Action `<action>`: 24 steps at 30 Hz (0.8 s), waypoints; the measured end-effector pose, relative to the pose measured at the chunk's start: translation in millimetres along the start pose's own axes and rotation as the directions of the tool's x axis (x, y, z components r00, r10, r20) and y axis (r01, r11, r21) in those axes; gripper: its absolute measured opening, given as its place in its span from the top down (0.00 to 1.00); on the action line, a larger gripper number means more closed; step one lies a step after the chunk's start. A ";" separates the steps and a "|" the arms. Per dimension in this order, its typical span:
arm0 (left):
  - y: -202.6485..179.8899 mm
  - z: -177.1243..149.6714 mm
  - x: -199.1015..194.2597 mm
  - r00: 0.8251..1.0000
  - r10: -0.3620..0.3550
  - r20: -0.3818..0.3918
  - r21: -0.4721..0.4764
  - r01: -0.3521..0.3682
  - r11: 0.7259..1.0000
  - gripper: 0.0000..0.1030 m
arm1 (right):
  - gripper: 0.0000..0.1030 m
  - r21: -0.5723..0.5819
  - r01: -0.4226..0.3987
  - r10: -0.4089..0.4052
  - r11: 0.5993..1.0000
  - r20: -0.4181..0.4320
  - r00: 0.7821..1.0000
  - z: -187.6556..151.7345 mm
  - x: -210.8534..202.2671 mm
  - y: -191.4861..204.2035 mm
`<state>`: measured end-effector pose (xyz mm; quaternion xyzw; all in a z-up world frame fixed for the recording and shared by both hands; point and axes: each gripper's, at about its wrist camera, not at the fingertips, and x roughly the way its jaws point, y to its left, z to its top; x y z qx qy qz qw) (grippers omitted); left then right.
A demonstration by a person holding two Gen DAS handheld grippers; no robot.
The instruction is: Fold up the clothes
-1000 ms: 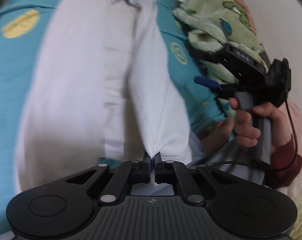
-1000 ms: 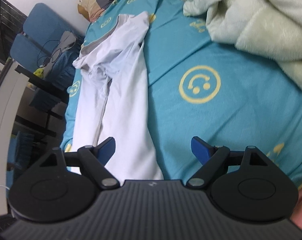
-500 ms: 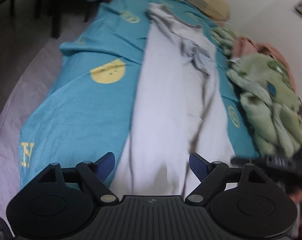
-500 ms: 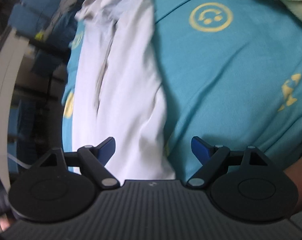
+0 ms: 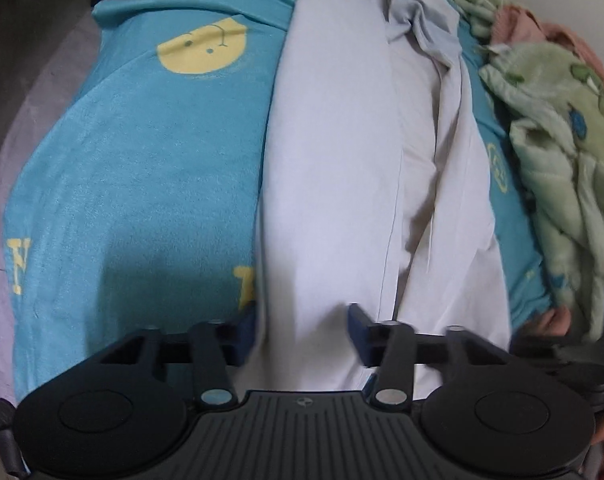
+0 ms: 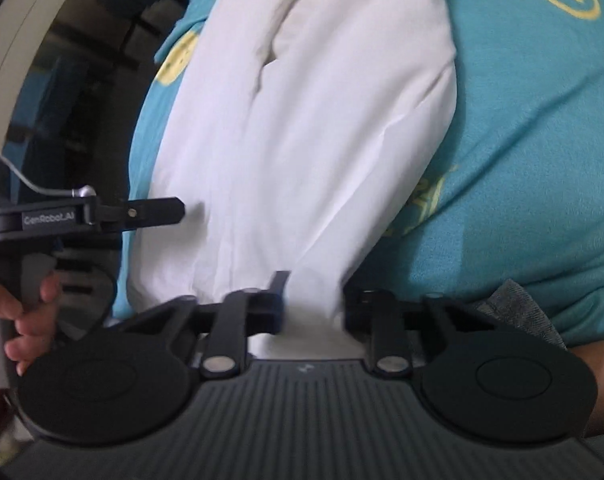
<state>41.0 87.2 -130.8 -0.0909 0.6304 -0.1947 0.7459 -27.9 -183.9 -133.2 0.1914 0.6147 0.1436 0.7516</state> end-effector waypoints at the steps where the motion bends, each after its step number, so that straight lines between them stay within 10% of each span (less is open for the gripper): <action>1: -3.9 -1.2 -1.6 1.000 0.009 0.001 0.023 -0.009 1.000 0.71 | 0.88 -0.015 -0.001 0.001 1.000 0.014 1.000 0.2 -4.5 2.6; 3: -7.3 -2.4 -7.6 1.000 -0.007 0.005 0.025 0.007 1.000 0.92 | 0.89 -0.032 -0.015 0.016 0.999 0.052 0.999 2.4 -17.3 4.9; 8: -18.4 -2.5 -53.3 0.988 -0.108 0.115 -0.033 0.112 0.993 0.94 | 0.90 0.007 -0.076 0.073 0.997 0.174 0.982 9.5 -68.7 -4.9; 17: -68.8 -13.5 -161.5 0.894 -0.225 0.388 -0.079 0.275 0.958 0.94 | 0.91 -0.023 -0.166 0.159 0.986 0.436 0.886 3.2 -186.8 -18.1; 24: -98.5 -88.9 -198.3 0.867 -0.253 0.430 -0.048 0.302 0.952 0.94 | 0.91 -0.076 -0.171 0.186 0.982 0.499 0.846 -59.0 -223.0 -16.9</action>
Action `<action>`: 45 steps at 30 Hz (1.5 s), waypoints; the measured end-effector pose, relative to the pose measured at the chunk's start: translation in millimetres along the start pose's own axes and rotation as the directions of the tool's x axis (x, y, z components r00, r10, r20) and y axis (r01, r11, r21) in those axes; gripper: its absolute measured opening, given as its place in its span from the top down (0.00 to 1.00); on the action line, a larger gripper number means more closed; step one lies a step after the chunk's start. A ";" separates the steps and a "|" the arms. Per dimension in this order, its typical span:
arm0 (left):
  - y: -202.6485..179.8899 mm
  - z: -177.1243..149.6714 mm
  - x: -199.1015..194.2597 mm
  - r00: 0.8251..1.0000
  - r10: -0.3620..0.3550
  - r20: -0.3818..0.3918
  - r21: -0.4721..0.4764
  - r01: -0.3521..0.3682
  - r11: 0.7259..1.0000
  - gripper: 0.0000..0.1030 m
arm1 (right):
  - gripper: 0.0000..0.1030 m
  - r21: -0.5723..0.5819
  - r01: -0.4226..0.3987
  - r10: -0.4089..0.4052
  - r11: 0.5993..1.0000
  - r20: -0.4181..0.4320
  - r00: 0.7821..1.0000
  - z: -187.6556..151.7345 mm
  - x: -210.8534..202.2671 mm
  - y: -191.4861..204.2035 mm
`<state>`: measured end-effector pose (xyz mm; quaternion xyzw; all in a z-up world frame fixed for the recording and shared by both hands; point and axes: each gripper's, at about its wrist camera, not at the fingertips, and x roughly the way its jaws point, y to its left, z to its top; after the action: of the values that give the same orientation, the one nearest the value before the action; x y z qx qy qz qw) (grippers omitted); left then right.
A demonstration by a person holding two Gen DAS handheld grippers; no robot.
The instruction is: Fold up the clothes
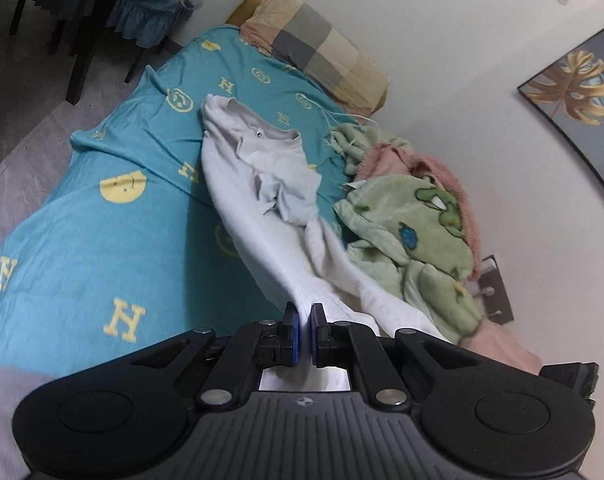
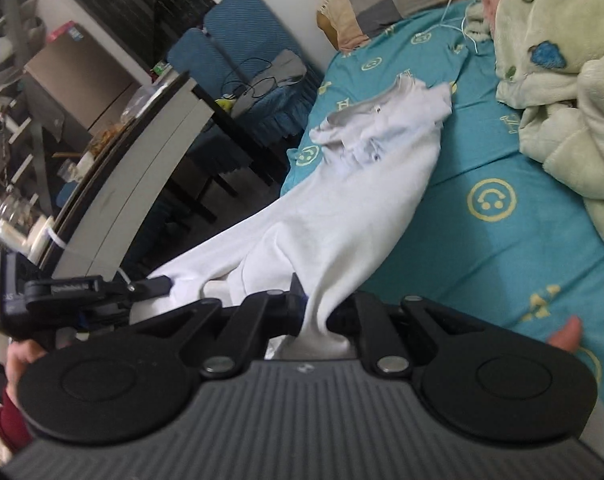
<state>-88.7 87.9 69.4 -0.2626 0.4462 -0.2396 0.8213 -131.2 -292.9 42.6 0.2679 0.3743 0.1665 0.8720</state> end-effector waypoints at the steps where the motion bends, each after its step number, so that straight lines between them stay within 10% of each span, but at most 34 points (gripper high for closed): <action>1: -2.0 -13.8 -8.4 1.000 -0.003 0.000 0.004 0.003 1.000 0.95 | 0.91 -0.005 -0.005 0.005 1.000 0.001 1.000 -9.7 -7.8 1.4; 7: -8.1 -50.9 -35.2 1.000 0.000 0.014 0.042 0.000 0.999 0.94 | 0.91 -0.014 -0.033 0.033 0.999 0.016 0.999 -43.6 -46.1 -0.7; 15: -24.9 5.2 -9.8 0.993 -0.003 0.117 0.096 -0.008 0.995 0.93 | 0.91 -0.009 -0.043 0.044 0.999 0.114 0.993 9.2 -19.4 -6.8; 31: 45.5 135.5 214.8 0.980 0.143 0.136 0.138 -0.162 0.977 0.91 | 0.91 -0.018 0.167 -0.166 0.986 0.027 0.986 116.0 174.3 -85.0; 45: 111.6 139.1 305.3 0.961 0.262 0.083 0.193 -0.274 0.942 0.89 | 0.90 -0.013 0.255 -0.255 0.967 -0.090 0.963 115.8 275.4 -148.2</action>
<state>197.2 9.8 -123.4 -0.1208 0.4280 -0.1625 0.8808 151.0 -316.1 -133.5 0.2092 0.4450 0.0652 0.8683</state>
